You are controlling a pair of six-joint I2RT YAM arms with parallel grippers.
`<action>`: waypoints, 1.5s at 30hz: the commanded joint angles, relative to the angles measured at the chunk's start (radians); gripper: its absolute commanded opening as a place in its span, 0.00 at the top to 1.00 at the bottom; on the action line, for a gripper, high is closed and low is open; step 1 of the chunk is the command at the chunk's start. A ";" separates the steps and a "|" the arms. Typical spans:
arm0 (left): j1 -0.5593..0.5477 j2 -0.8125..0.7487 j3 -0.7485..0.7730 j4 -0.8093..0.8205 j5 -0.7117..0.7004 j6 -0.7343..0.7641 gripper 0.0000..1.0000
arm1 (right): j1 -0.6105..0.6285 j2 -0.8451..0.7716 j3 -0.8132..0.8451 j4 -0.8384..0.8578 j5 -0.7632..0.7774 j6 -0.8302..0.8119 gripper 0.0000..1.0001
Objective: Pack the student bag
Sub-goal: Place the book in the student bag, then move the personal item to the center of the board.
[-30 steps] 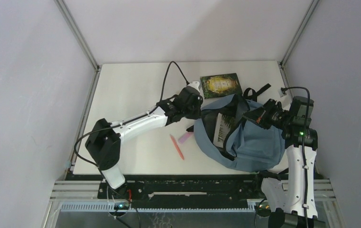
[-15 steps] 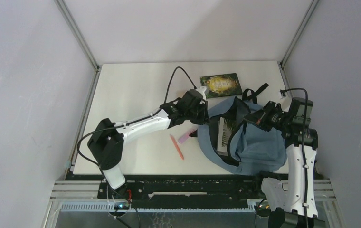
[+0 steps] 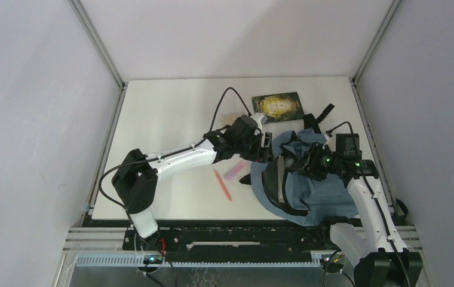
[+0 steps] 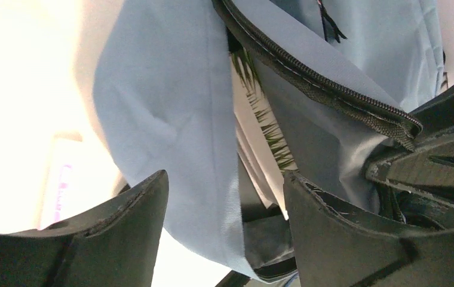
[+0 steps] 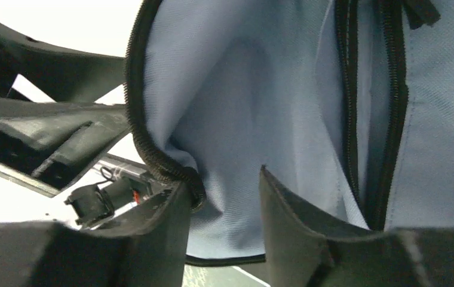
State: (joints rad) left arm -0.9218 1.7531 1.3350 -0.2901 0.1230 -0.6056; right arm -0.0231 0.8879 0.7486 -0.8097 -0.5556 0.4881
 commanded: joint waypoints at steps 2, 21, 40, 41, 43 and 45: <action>0.058 -0.118 -0.030 -0.017 -0.018 0.006 0.24 | 0.015 -0.016 0.016 0.056 0.025 0.006 0.32; 0.289 -0.407 -0.222 -0.023 -0.073 -0.019 0.25 | 0.161 0.312 0.387 0.284 0.204 0.094 0.23; 0.462 0.083 0.194 -0.161 -0.037 -0.020 0.24 | 0.161 1.106 1.029 0.183 0.384 0.103 0.24; 0.462 0.136 0.261 -0.186 -0.040 -0.016 0.24 | 0.165 1.089 1.005 0.189 0.381 0.101 0.24; 0.467 0.241 0.408 -0.242 -0.058 -0.013 0.24 | 0.171 1.046 0.946 0.204 0.369 0.091 0.24; 0.475 0.348 0.563 -0.298 -0.078 -0.016 0.24 | 0.175 0.990 0.874 0.217 0.359 0.080 0.24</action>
State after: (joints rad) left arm -0.4557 1.9800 1.6299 -0.5007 0.0566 -0.6140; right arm 0.1406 2.0109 1.7119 -0.6140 -0.1886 0.5816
